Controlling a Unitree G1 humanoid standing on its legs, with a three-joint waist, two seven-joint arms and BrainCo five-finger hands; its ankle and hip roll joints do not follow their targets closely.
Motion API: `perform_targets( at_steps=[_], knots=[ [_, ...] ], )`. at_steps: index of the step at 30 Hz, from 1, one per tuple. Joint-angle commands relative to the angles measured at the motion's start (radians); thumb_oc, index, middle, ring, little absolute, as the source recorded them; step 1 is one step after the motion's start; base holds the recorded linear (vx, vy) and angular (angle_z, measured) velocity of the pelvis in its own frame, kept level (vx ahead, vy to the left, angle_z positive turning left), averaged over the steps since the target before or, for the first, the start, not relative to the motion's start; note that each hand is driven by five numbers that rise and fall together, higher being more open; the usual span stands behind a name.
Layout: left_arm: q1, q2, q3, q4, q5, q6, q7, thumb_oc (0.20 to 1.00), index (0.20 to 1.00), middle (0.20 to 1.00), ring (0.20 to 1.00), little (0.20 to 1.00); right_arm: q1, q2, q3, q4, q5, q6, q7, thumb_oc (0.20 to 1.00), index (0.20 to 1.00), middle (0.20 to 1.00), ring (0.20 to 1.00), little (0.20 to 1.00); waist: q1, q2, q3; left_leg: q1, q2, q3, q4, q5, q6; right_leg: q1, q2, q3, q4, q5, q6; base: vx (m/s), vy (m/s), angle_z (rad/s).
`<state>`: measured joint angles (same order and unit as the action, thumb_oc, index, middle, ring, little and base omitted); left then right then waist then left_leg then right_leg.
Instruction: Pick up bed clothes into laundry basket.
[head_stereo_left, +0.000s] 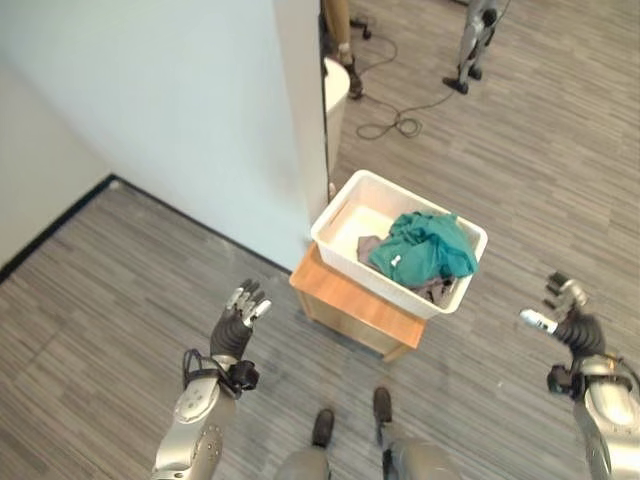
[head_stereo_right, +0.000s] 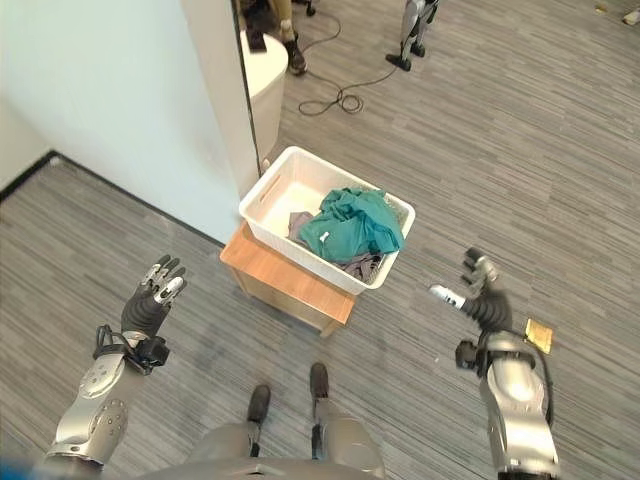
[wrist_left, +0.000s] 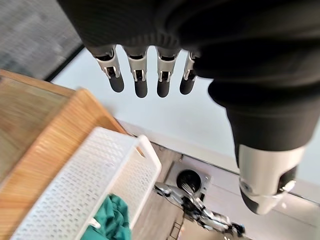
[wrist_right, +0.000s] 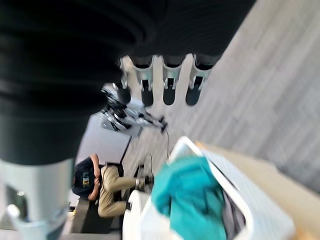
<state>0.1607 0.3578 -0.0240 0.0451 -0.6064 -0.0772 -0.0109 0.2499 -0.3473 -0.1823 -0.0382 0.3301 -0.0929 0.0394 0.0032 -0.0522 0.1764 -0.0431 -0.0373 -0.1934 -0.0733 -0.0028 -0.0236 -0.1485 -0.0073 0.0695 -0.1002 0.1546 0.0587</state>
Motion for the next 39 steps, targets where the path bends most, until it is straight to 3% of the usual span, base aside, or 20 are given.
perform_targets(
  at_steps=[1,4,6,8,14,16,17,18,20,21,22,24,26,29,30,34,35,37,38,39],
  knots=[
    [0.035,0.027,-0.007,-0.009,0.04,-0.04,-0.016,1.0,1.0,1.0,1.0,1.0,-0.036,-0.003,0.049,0.009,0.139,-0.079,0.048,1.0,1.0,1.0,1.0,1.0,0.018,0.0,-0.078,0.002,-0.001,-0.001,-0.014,0.028,0.018,0.078,-0.022,-0.002,0.053,-0.109,0.045,0.03,-0.017,0.06],
    [0.033,0.013,-0.021,-0.015,0.041,-0.04,-0.014,1.0,1.0,1.0,1.0,1.0,-0.015,0.031,0.105,0.013,0.192,-0.062,0.062,1.0,1.0,1.0,1.0,1.0,0.014,0.024,-0.085,0.034,0.016,-0.02,-0.008,0.027,0.024,0.067,-0.009,0.018,0.179,-0.161,0.031,-0.01,-0.021,0.03],
    [-0.018,0.027,-0.051,0.008,0.059,-0.052,-0.013,1.0,1.0,1.0,1.0,1.0,-0.017,0.037,0.133,-0.019,0.188,-0.076,0.069,1.0,1.0,1.0,1.0,1.0,-0.027,0.043,-0.067,0.044,0.029,-0.116,0.011,0.04,0.011,0.041,0.069,0.212,0.34,-0.245,0.032,-0.05,-0.106,0.32],
    [-0.051,0.024,-0.079,0.034,0.066,-0.059,-0.025,1.0,1.0,1.0,1.0,1.0,0.005,0.022,0.109,-0.039,0.161,-0.08,0.063,1.0,1.0,1.0,1.0,1.0,-0.047,0.047,-0.071,0.022,0.016,-0.167,0.038,0.054,-0.01,0.049,0.108,0.36,0.342,-0.242,0.033,-0.09,-0.196,1.25],
    [0.009,-0.029,-0.061,0.014,0.014,-0.052,-0.027,1.0,1.0,1.0,1.0,1.0,-0.038,0.046,0.13,0.033,0.375,-0.082,0.065,1.0,1.0,1.0,1.0,1.0,0.01,0.037,-0.058,-0.098,0.005,-0.253,0.109,0.105,-0.063,0.124,0.075,0.243,0.172,-0.206,-0.002,-0.09,-0.256,1.46],
    [0.026,-0.042,-0.049,0.037,0.023,-0.05,-0.027,1.0,1.0,1.0,1.0,1.0,-0.048,0.017,0.134,0.038,0.348,-0.07,0.065,1.0,1.0,1.0,1.0,1.0,0.017,0.023,-0.025,-0.144,0.014,-0.092,0.189,0.085,-0.037,0.124,0.045,0.154,0.178,-0.204,-0.007,-0.16,-0.107,1.21],
    [0.025,-0.042,-0.048,0.036,0.023,-0.05,-0.027,1.0,1.0,1.0,1.0,1.0,-0.049,0.017,0.134,0.038,0.348,-0.07,0.065,1.0,1.0,1.0,1.0,1.0,0.017,0.024,-0.028,-0.149,0.014,-0.092,0.192,0.087,-0.037,0.12,0.045,0.155,0.177,-0.2,-0.007,-0.23,-0.082,1.33],
    [0.041,-0.052,-0.028,0.042,0.021,-0.052,-0.027,1.0,1.0,1.0,1.0,1.0,-0.059,-0.009,0.139,0.031,0.323,-0.062,0.074,1.0,1.0,1.0,1.0,1.0,0.012,0.011,-0.02,-0.149,0.056,0.087,0.245,0.046,-0.022,0.108,0.014,0.069,0.177,-0.191,-0.002,-0.22,-0.095,1.63],
    [0.091,-0.065,-0.006,0.046,0.008,-0.043,-0.055,1.0,1.0,1.0,1.0,1.0,-0.074,0.001,0.158,0.053,0.373,-0.057,0.087,1.0,1.0,1.0,1.0,1.0,0.013,-0.004,-0.028,-0.098,0.149,0.349,0.361,-0.017,-0.015,0.111,-0.034,-0.096,0.154,-0.183,-0.001,-0.26,-0.155,1.57],
    [0.091,-0.065,-0.006,0.046,0.008,-0.043,-0.055,1.0,1.0,1.0,1.0,1.0,-0.075,0.001,0.159,0.054,0.373,-0.057,0.087,1.0,1.0,1.0,1.0,1.0,0.012,-0.004,-0.03,-0.101,0.149,0.348,0.359,-0.014,-0.015,0.108,-0.034,-0.096,0.153,-0.18,-0.001,-0.15,-0.09,1.25],
    [0.11,-0.064,-0.002,0.047,0.006,-0.035,-0.061,1.0,1.0,1.0,1.0,1.0,-0.061,0.021,0.168,0.059,0.402,-0.05,0.093,1.0,1.0,1.0,1.0,1.0,0.001,0.009,-0.048,-0.026,0.184,0.461,0.323,-0.036,-0.029,0.124,-0.049,-0.193,0.15,-0.191,0.005,-0.07,-0.01,1.68],
    [0.096,-0.064,-0.01,0.057,0.009,-0.036,-0.056,1.0,1.0,1.0,1.0,1.0,-0.056,0.043,0.185,0.064,0.434,-0.057,0.099,1.0,1.0,1.0,1.0,1.0,-0.019,0.03,-0.072,0.035,0.213,0.587,0.234,-0.029,-0.046,0.138,-0.072,-0.316,0.154,-0.202,0.022,-0.07,0.024,1.92],
    [0.075,-0.064,-0.027,0.061,0.011,-0.034,-0.055,1.0,1.0,1.0,1.0,1.0,-0.047,0.054,0.196,0.06,0.45,-0.058,0.099,1.0,1.0,1.0,1.0,1.0,-0.04,0.054,-0.09,0.044,0.23,0.636,0.165,0.01,-0.062,0.159,-0.095,-0.416,0.165,-0.213,0.023,0.0,0.082,1.98],
    [0.058,-0.066,-0.045,0.053,0.004,-0.032,-0.055,1.0,1.0,1.0,1.0,1.0,-0.033,0.053,0.209,0.058,0.457,-0.053,0.106,1.0,1.0,1.0,1.0,1.0,-0.039,0.075,-0.097,0.044,0.22,0.59,0.139,0.013,-0.077,0.179,-0.115,-0.471,0.188,-0.238,0.024,0.04,0.092,2.08],
    [0.069,-0.062,-0.044,0.029,0.012,-0.03,-0.055,1.0,1.0,1.0,1.0,1.0,-0.027,0.041,0.221,0.068,0.432,-0.036,0.113,1.0,1.0,1.0,1.0,1.0,-0.041,0.079,-0.096,0.047,0.193,0.531,0.124,0.005,-0.065,0.184,-0.136,-0.491,0.216,-0.233,0.024,-0.05,0.174,1.55],
    [0.082,-0.071,-0.018,0.017,0.01,-0.031,-0.037,1.0,1.0,1.0,1.0,1.0,-0.038,0.035,0.251,0.06,0.389,-0.014,0.135,1.0,1.0,1.0,1.0,1.0,-0.024,0.077,-0.077,0.053,0.126,0.465,0.103,-0.008,0.01,0.125,-0.232,-0.485,0.414,-0.178,0.046,-0.01,0.208,0.8],
    [0.082,-0.071,-0.018,0.017,0.01,-0.031,-0.037,1.0,1.0,1.0,1.0,1.0,-0.038,0.035,0.251,0.06,0.389,-0.014,0.135,1.0,1.0,1.0,1.0,1.0,-0.024,0.077,-0.077,0.053,0.126,0.465,0.103,-0.008,0.01,0.125,-0.232,-0.485,0.414,-0.178,0.046,0.02,0.152,0.76],
    [0.081,-0.061,-0.01,0.037,0.025,-0.038,-0.028,1.0,1.0,1.0,1.0,1.0,-0.031,0.036,0.258,0.055,0.354,-0.009,0.137,1.0,1.0,1.0,1.0,1.0,-0.044,0.071,-0.054,0.072,0.087,0.402,0.09,-0.017,0.046,0.055,-0.253,-0.385,0.586,-0.079,0.065,-0.02,0.082,0.44],
    [0.068,-0.047,-0.009,0.054,0.052,-0.052,-0.017,1.0,1.0,1.0,1.0,1.0,-0.032,0.042,0.26,0.051,0.346,-0.015,0.134,1.0,1.0,1.0,1.0,1.0,-0.079,0.083,-0.044,0.071,0.09,0.338,0.082,-0.011,0.041,-0.018,-0.155,-0.19,0.584,-0.097,0.064,0.01,-0.011,0.99],
    [0.063,-0.042,-0.006,0.051,0.065,-0.06,-0.018,1.0,1.0,1.0,1.0,1.0,-0.034,0.047,0.258,0.053,0.349,-0.016,0.131,1.0,1.0,1.0,1.0,1.0,-0.093,0.087,-0.05,0.082,0.085,0.301,0.069,-0.011,0.033,-0.024,-0.115,-0.107,0.515,-0.144,0.061,0.06,-0.084,1.45]
  ],
)
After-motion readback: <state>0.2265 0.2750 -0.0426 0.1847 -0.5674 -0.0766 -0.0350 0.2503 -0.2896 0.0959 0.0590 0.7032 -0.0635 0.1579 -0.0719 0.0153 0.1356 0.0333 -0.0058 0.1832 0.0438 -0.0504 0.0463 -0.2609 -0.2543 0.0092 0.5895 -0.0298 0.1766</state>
